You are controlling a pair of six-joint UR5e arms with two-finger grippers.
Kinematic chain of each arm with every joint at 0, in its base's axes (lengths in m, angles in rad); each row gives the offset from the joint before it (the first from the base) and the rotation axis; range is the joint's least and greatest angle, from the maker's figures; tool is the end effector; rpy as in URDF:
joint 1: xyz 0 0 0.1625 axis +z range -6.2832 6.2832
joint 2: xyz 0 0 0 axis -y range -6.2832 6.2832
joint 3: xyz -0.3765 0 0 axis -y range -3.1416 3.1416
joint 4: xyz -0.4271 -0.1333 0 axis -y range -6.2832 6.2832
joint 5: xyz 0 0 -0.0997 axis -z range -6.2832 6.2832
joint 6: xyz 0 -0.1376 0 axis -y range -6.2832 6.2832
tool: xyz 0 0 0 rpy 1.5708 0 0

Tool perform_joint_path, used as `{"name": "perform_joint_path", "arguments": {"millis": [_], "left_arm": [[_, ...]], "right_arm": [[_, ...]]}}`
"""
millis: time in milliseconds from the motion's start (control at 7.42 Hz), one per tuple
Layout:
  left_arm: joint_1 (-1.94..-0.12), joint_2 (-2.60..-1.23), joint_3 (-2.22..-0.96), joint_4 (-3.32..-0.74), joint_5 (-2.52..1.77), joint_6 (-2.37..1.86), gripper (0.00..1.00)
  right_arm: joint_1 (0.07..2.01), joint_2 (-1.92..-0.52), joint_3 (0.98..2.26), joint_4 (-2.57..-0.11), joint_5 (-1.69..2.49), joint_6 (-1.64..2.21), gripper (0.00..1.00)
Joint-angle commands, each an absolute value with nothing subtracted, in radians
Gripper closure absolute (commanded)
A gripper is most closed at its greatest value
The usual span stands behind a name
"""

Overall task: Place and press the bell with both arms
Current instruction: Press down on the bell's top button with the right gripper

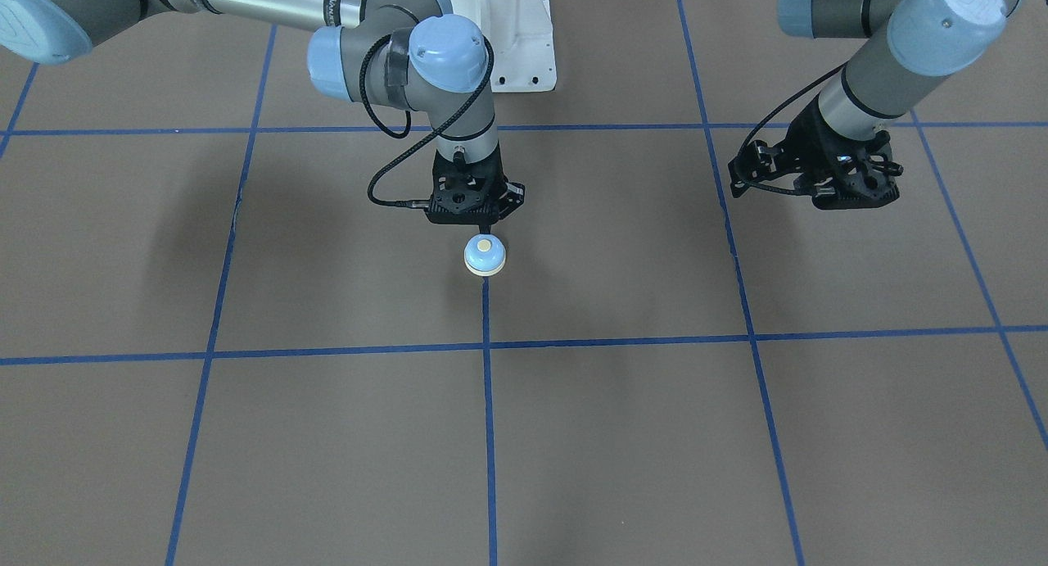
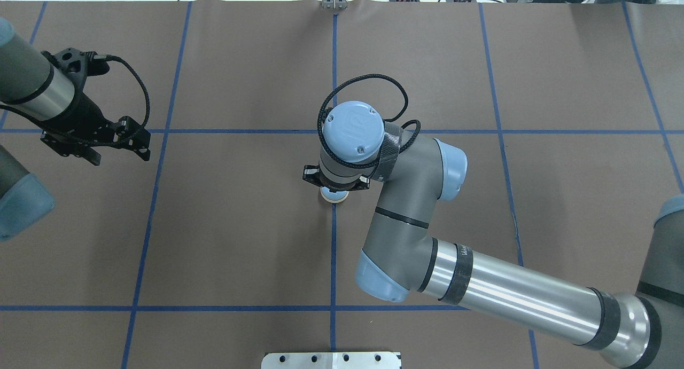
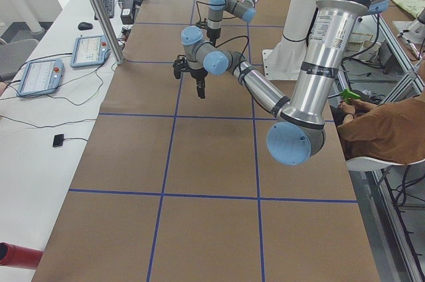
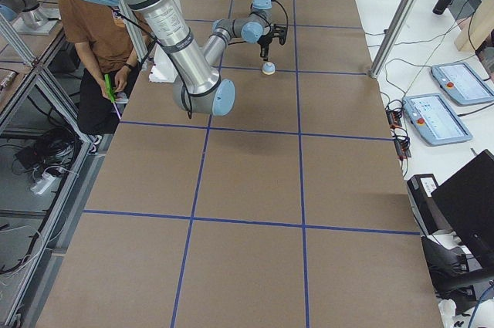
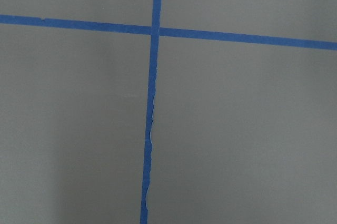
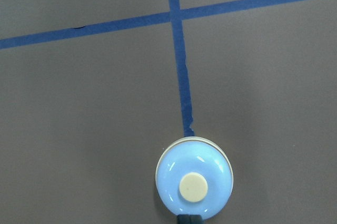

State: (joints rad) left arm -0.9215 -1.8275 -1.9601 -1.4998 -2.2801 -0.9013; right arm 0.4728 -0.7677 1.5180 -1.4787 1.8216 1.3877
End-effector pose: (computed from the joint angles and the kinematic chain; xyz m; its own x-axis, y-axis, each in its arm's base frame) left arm 0.3141 -0.4861 0.3029 0.6400 -0.0643 -0.7656 -0.0089 0.9958 -0.0911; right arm -0.6218 -0.4294 0.1471 0.6330 0.1257 0.7638 -0.1637 0.9861 -0.0266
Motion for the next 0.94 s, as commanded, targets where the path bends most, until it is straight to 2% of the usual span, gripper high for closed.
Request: {"name": "perform_joint_path", "arguments": {"millis": [0,539,809], "left_arm": [[-0.919,-1.827,-1.96,-1.5,-2.279,-0.904,0.0],[-0.919,-1.827,-1.962,-1.5,-2.279,-0.905,0.0],[-0.919,-1.827,-1.962,-1.5,-2.279,-0.905,0.0]], "right_arm": [[0.474,-0.767,1.502,-1.477,1.818,1.382,1.0],[0.474,-0.765,1.445,-1.408,1.818,1.381,1.0],[0.515,-0.762,1.472,-1.416,1.856,1.373,1.0]]}}
